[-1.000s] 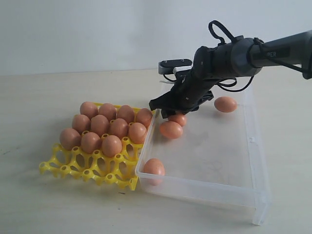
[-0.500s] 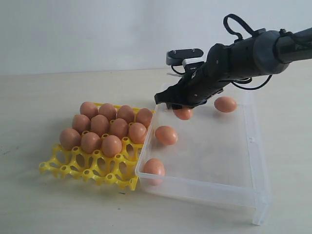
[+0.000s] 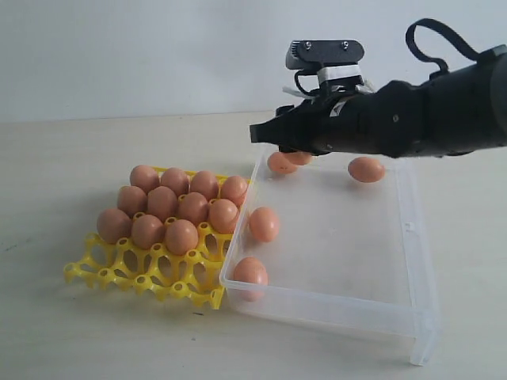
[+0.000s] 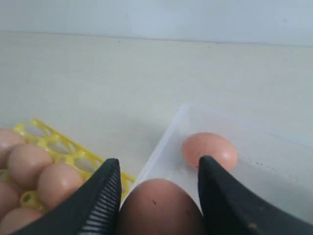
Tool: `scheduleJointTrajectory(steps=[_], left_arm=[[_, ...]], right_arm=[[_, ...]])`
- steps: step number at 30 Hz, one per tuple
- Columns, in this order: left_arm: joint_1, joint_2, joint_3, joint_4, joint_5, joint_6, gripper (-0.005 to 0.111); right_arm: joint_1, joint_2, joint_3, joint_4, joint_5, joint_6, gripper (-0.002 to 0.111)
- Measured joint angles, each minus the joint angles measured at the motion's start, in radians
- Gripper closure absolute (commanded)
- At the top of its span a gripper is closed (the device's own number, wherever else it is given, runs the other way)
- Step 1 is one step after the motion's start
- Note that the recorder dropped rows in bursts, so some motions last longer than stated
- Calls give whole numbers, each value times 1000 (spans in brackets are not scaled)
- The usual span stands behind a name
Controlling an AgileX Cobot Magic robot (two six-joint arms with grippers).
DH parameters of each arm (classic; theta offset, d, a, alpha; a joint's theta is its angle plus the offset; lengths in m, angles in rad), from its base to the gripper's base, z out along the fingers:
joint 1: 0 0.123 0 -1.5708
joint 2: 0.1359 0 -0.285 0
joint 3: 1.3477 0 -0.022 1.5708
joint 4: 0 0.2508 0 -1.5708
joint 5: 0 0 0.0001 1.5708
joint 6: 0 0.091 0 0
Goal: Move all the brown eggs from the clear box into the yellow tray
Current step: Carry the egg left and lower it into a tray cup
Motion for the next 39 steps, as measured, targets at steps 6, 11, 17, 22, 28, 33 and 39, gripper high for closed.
scheduleJointTrajectory(steps=[6, 11, 17, 22, 28, 33, 39], left_arm=[[0, 0, 0, 0, 0, 0, 107], [0, 0, 0, 0, 0, 0, 107], [0, 0, 0, 0, 0, 0, 107], [0, 0, 0, 0, 0, 0, 107], [0, 0, 0, 0, 0, 0, 107], [0, 0, 0, 0, 0, 0, 107], [0, 0, 0, 0, 0, 0, 107]], right_arm=[[210, -62, 155, -12, -286, 15, 108], [342, -7, 146, -33, -418, 42, 108], [350, 73, 136, 13, -430, 13, 108], [350, 86, 131, 22, -430, 0, 108], [350, 107, 131, 26, -430, -4, 108], [350, 131, 129, 33, -430, -22, 108], [350, 161, 129, 34, -453, -22, 108]])
